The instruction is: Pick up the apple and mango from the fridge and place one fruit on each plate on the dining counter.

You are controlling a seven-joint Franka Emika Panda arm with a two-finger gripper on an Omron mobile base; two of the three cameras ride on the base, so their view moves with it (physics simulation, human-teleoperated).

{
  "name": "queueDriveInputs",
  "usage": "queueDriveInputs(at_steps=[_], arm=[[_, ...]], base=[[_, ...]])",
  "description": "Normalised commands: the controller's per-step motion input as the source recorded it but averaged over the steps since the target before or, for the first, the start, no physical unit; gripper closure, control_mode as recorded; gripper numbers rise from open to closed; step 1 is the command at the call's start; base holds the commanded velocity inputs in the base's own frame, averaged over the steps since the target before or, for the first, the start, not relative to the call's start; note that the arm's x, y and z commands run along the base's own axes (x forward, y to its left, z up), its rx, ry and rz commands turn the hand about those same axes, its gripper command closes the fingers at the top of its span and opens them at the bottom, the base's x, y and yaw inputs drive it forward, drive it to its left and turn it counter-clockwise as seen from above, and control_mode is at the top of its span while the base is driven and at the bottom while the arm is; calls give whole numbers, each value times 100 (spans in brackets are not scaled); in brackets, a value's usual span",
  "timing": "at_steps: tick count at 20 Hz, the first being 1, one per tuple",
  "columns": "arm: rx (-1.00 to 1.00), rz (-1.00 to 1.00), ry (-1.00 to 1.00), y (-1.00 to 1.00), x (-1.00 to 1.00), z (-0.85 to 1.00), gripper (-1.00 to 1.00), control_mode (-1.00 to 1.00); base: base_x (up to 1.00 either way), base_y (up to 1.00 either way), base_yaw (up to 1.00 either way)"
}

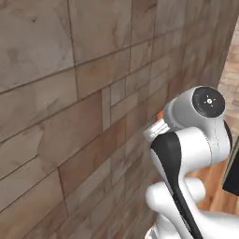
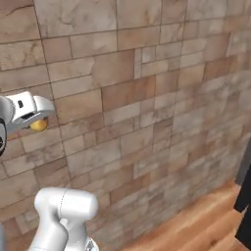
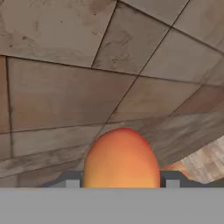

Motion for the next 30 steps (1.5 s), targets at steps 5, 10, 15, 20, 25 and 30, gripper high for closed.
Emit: queueDriveInputs(at_steps=[5, 10, 15, 20, 25, 30], arm=[[0, 0, 0, 0, 0, 0, 100, 100], [0, 0, 0, 0, 0, 0, 100, 100], [0, 0, 0, 0, 0, 0, 100, 100], [0, 0, 0, 0, 0, 0, 100, 100], [0, 0, 0, 0, 0, 0, 100, 100], [0, 0, 0, 0, 0, 0, 100, 100]], base=[[-4, 24, 100], [-9, 31, 99], [-13, 45, 94], [-17, 51, 93], [-13, 48, 92], [17, 8, 85]])
